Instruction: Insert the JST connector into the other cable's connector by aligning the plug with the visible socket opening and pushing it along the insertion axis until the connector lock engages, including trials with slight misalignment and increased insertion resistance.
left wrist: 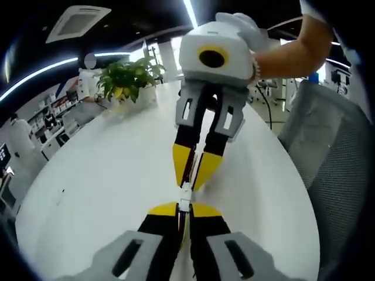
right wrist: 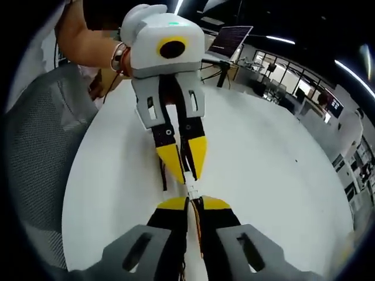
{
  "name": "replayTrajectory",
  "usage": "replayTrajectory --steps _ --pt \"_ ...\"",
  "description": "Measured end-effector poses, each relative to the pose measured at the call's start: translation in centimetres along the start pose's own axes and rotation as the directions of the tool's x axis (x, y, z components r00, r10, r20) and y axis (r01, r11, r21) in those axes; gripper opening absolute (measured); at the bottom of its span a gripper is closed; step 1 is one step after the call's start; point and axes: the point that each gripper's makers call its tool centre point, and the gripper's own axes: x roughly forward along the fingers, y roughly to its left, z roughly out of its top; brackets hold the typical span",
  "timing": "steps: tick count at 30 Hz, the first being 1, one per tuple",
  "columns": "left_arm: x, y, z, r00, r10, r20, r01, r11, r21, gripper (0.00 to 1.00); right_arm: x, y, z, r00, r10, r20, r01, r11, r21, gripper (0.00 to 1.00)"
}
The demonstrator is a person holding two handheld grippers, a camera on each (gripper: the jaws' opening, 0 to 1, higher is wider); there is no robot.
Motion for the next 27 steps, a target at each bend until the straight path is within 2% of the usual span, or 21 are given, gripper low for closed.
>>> replayTrajectory --steps 9,14,27 --pt "0.3 0.1 -0.2 1.0 0.002 0.008 -0.002 1.0 -0.014 0.0 0.1 -0.2 -0.3 1.0 -0.003 -0.016 0.003 1.0 0.007 0.03" --pt "0.5 0.1 -0.4 1.0 -0.001 -0.007 0.001 1.0 -0.003 0.0 0.3 0.0 -0.4 1.0 0.002 -0.023 -0.002 1.0 -0.001 0.03" --pt "1.4 1.3 -0.3 1.0 -0.025 -0.004 0.025 1.0 -0.003 0.0 0.4 -1.4 -0.9 1.0 -0.002 0.007 0.002 1.0 0.004 0.03"
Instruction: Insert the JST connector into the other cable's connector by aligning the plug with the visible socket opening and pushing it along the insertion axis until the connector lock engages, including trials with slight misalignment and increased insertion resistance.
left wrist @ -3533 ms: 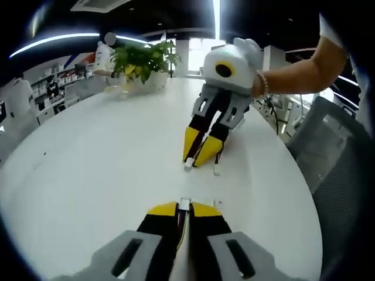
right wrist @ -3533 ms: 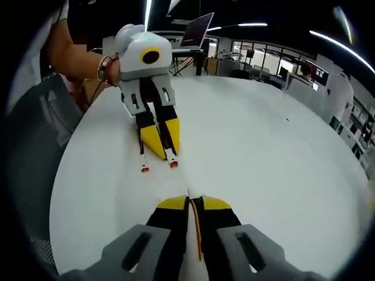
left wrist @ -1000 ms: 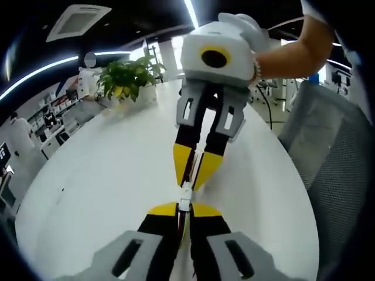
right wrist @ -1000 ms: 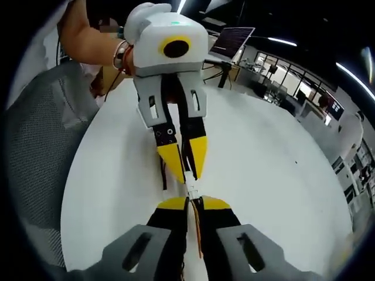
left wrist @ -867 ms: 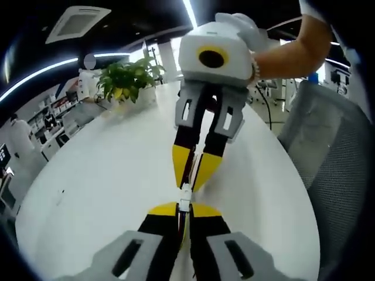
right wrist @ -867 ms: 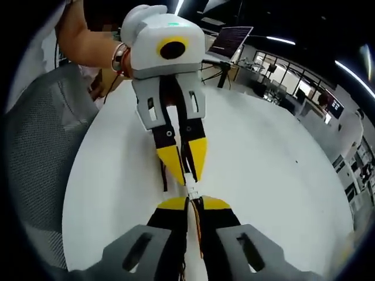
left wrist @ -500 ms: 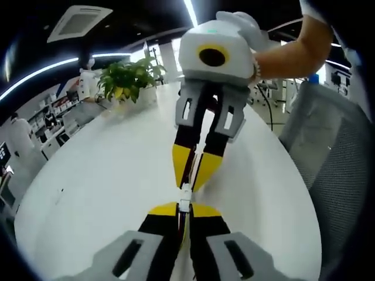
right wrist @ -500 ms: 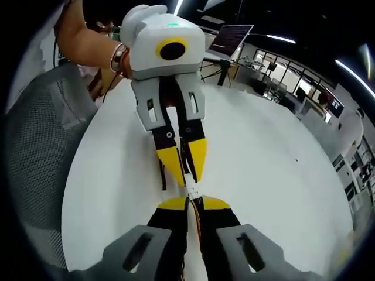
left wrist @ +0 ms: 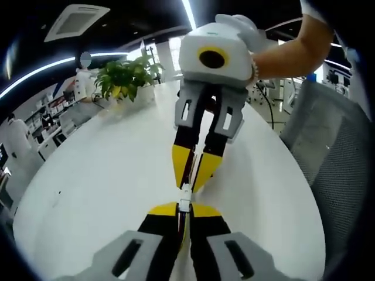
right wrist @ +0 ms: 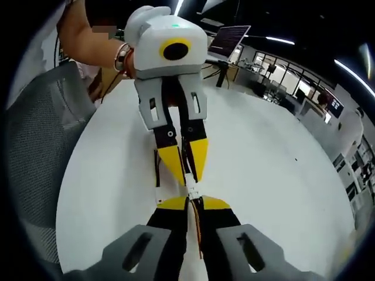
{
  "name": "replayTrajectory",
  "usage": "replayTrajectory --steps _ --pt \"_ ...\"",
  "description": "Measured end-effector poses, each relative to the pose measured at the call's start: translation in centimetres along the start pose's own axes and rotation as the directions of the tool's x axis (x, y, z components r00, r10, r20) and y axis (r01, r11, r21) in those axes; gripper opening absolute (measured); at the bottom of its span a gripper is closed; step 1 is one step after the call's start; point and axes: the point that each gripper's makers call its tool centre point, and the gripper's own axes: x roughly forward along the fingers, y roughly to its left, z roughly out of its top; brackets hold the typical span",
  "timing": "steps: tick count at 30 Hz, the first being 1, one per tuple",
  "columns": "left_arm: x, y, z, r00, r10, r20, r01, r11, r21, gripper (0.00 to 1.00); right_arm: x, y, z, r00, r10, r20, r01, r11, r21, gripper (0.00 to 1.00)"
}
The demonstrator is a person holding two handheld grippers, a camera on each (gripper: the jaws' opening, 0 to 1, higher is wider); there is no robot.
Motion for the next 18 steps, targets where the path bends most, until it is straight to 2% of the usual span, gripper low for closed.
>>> replayTrajectory --steps 11,18 --pt "0.8 1.1 0.0 1.0 -0.007 -0.005 0.008 1.0 0.008 0.0 0.4 -1.3 -0.4 1.0 0.003 -0.005 -0.003 1.0 -0.02 0.03" --pt "1.3 2.5 -0.2 1.0 -0.006 0.007 0.006 1.0 -0.01 0.0 0.7 -2.7 -0.7 1.0 -0.006 0.013 0.006 1.0 -0.008 0.04"
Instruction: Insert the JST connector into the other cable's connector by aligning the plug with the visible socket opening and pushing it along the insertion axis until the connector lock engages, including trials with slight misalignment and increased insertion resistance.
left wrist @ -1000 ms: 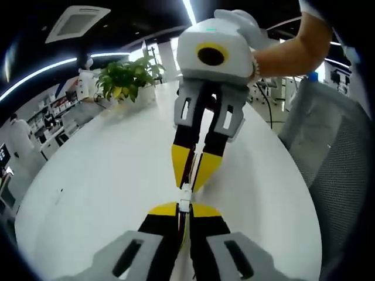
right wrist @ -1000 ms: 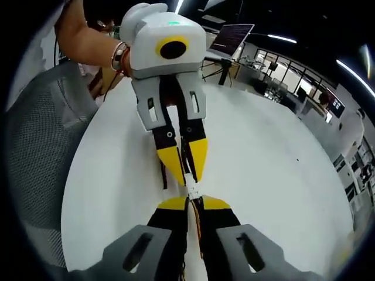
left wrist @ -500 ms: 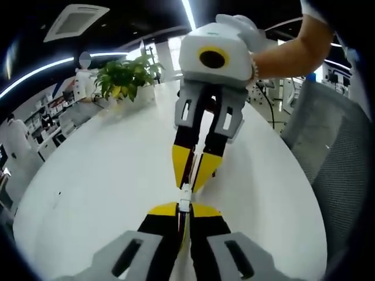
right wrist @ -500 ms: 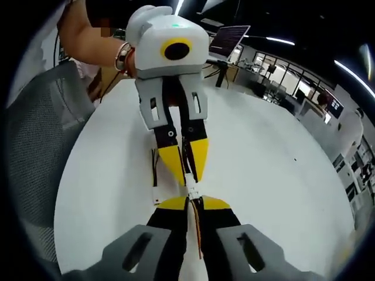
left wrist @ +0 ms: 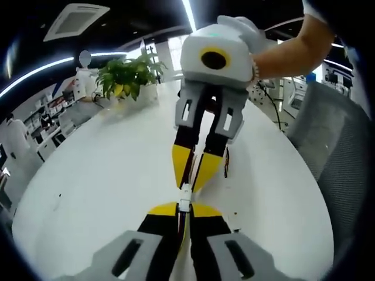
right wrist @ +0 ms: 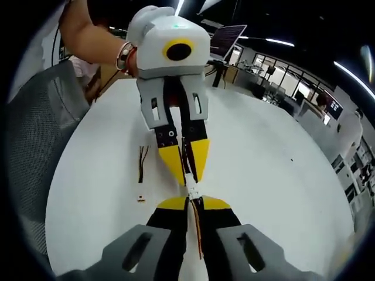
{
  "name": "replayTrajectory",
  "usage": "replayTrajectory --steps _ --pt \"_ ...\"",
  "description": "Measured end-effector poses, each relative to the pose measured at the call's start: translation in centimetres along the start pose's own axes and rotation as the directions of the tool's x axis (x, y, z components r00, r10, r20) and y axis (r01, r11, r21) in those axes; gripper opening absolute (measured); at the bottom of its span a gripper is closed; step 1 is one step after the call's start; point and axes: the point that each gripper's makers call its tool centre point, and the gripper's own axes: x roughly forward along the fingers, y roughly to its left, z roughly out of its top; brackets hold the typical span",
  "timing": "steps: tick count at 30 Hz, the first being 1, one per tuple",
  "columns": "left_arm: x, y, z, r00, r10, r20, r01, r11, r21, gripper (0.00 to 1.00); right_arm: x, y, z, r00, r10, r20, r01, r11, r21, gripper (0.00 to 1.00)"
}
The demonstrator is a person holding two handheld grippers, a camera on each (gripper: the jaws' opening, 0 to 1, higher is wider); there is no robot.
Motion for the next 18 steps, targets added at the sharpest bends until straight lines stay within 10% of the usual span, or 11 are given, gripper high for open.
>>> replayTrajectory --steps 18 --pt "2.1 0.9 -2.3 0.998 -0.049 -0.044 0.048 0.999 -0.02 0.0 2.4 -0.7 -2.3 0.999 0.037 -0.027 -0.037 0.999 0.028 0.04"
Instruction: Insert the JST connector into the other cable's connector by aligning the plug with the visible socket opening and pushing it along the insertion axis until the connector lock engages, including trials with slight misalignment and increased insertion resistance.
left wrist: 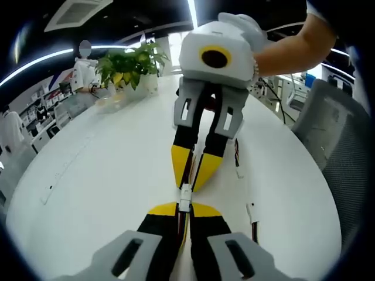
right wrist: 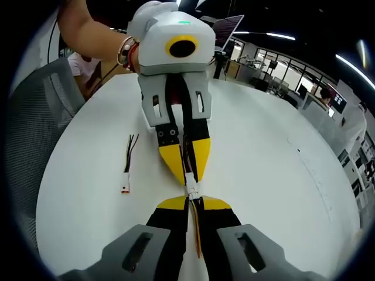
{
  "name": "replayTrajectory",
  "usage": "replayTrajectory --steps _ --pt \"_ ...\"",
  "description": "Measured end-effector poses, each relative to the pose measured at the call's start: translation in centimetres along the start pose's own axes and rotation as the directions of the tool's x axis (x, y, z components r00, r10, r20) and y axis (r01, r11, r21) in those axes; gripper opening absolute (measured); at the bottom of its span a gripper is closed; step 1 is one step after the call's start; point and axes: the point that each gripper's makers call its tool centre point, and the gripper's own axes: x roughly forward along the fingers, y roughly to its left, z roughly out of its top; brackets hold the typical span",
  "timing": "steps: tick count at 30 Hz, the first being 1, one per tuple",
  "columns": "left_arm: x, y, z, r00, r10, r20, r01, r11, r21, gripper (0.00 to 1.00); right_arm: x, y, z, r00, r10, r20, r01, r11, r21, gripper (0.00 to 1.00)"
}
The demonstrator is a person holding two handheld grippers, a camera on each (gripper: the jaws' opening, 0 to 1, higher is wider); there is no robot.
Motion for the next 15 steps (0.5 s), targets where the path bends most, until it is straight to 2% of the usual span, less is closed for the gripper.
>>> replayTrajectory --steps 15 --pt "0.22 0.18 -0.71 1.0 -0.016 0.007 0.016 0.999 -0.046 0.0 0.51 -0.16 -0.19 1.0 -0.002 0.008 0.002 1.0 0.02 0.04"
